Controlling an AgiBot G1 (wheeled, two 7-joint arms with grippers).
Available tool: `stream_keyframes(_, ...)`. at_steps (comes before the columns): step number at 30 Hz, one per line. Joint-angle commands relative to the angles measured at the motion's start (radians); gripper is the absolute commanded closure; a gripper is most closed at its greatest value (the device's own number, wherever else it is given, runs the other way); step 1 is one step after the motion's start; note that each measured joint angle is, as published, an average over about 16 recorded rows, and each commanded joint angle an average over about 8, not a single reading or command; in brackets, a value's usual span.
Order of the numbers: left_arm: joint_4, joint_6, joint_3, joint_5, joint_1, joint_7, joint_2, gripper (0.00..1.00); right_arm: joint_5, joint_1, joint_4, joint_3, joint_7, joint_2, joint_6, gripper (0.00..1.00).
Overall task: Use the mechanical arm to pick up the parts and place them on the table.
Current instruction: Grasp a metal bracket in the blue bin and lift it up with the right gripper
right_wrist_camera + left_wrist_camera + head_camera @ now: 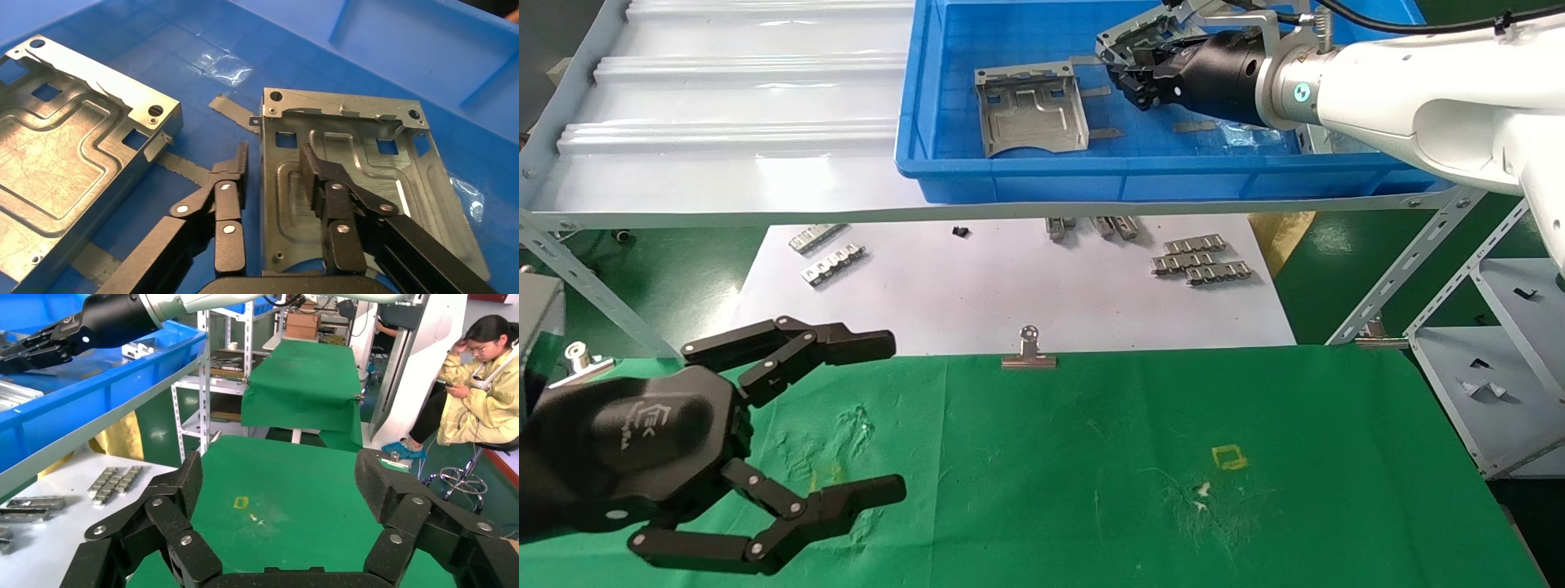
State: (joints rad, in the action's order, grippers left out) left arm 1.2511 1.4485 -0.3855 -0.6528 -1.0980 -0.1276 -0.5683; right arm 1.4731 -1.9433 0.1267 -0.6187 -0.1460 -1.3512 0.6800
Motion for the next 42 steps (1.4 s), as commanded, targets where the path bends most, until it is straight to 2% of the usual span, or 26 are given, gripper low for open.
stream_keyframes(1,0.0,0.0,0.0,0.0,0.0,0.0,0.0,0.0,0.003,-0.001,0.003,-0.006,-0.005,-0.001,-0.003,1.0)
stream_keyframes(15,0.0,0.0,0.0,0.0,0.0,0.0,0.0,0.0,-0.043,0.004,0.0,0.005,0.019,0.014,-0.002,1.0)
stream_keyframes(21,0.0,0.0,0.0,0.0,0.0,0.0,0.0,0.0,-0.093,-0.012,0.016,0.036,0.081,0.037,0.054,1.0)
stream_keyframes(28,0.0,0.0,0.0,0.0,0.0,0.0,0.0,0.0,-0.147,-0.047,0.047,0.065,0.157,0.1,0.259,1.0)
stream_keyframes(33,0.0,0.0,0.0,0.0,0.0,0.0,0.0,0.0,-0.151,-0.066,0.078,0.06,0.2,0.17,0.452,1.0)
stream_keyframes(39,0.0,0.0,0.0,0.0,0.0,0.0,0.0,0.0,-0.134,-0.092,0.167,0.034,0.277,0.285,0.723,1.0)
stream_keyframes(42,0.0,0.0,0.0,0.0,0.0,0.0,0.0,0.0,-0.133,-0.099,0.209,0.023,0.3,0.336,0.834,1.0)
